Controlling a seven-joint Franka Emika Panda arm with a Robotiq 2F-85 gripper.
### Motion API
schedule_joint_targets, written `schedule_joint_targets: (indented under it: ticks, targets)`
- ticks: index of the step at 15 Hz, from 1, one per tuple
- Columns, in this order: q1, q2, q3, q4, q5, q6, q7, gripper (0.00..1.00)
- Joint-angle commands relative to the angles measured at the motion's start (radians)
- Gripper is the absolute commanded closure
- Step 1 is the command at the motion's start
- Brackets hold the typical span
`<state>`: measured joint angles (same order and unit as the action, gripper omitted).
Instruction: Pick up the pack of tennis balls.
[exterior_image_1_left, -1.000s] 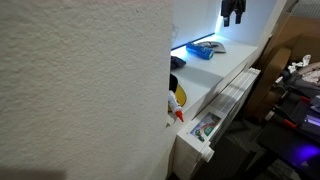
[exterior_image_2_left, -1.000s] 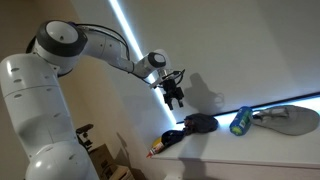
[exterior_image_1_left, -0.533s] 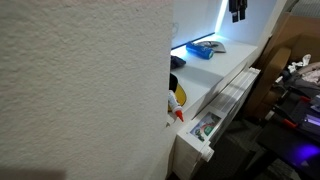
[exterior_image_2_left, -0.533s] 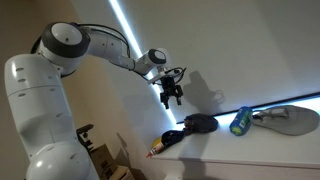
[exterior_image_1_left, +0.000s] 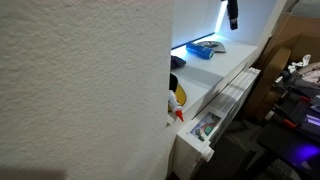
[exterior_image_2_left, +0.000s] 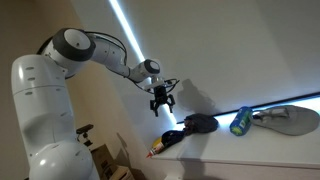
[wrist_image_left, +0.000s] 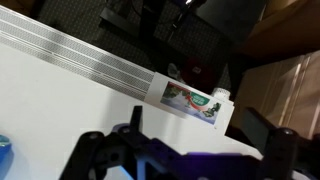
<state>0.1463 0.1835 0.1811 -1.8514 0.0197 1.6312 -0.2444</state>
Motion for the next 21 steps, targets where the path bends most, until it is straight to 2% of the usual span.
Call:
schedule_joint_targets:
  ticks: [1,11,13,16,19,21]
  targets:
    - [0.014,0.011,0.007,0.005,0.000,-0.015,-0.025,0.00]
    - [0.021,0.048,0.013,0.019,-0.002,-0.035,-0.067,0.00]
    - [0.017,0.096,-0.018,0.111,-0.089,0.011,0.003,0.00]
    - [0.027,0.162,-0.057,0.253,-0.305,-0.022,0.048,0.00]
    - [0.038,0.212,-0.096,0.308,-0.486,0.021,0.104,0.00]
    - [0.028,0.223,-0.115,0.328,-0.525,0.061,0.183,0.00]
